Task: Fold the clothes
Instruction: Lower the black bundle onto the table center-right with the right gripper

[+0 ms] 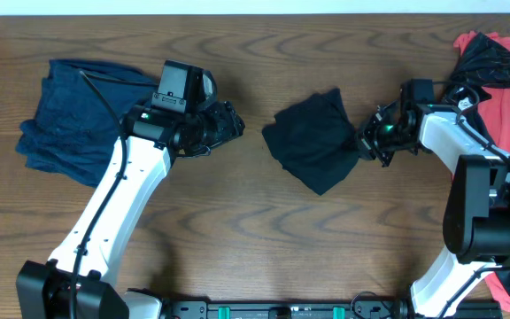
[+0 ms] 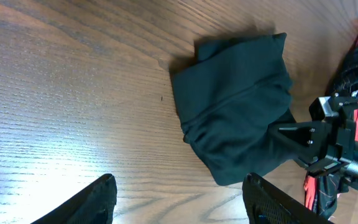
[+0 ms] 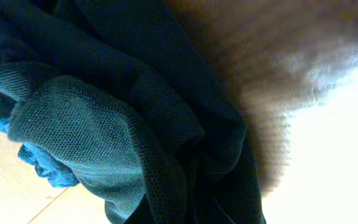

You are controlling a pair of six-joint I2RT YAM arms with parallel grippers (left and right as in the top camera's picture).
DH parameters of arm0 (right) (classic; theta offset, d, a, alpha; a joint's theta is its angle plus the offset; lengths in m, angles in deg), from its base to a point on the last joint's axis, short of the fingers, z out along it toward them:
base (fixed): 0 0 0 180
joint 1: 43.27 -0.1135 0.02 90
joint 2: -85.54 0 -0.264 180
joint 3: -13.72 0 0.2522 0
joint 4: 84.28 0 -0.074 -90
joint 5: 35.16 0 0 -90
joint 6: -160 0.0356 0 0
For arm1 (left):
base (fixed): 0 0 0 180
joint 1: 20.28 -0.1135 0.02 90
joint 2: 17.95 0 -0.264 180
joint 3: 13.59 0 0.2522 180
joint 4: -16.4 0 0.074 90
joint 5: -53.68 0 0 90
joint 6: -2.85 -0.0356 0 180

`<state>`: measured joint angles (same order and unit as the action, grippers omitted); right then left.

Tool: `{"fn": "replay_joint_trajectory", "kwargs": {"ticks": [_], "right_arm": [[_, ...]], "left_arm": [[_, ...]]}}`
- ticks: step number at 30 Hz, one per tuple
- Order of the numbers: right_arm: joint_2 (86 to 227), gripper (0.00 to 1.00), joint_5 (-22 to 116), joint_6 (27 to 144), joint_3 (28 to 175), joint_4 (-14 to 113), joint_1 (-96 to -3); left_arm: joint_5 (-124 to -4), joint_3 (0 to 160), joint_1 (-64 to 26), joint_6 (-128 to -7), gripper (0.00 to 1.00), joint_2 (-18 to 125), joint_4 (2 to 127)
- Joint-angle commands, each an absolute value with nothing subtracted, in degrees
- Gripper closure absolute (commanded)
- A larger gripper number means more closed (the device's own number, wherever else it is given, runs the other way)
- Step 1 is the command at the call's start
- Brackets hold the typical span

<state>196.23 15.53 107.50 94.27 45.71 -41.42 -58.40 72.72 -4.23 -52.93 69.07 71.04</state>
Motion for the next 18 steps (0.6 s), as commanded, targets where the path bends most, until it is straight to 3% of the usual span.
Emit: {"fn": "replay_joint_trajectory", "kwargs": {"ticks": [1, 8, 18], "right_arm": [[192.6, 0.99, 17.5, 110.0, 94.8, 47.1, -40.1], [184.3, 0.99, 33.5, 118.9, 94.8, 43.4, -37.3], [182.1, 0.99, 49.5, 120.5, 94.8, 32.5, -37.3]], "left_arm": [[-58.1, 73.1, -4.3, -54.3, 0.34, 69.4, 71.0], [-58.1, 73.1, -4.2, -54.6, 0.34, 69.4, 71.0], [-58.1, 73.1, -4.2, -56.7, 0.33, 69.4, 71.1]]}}
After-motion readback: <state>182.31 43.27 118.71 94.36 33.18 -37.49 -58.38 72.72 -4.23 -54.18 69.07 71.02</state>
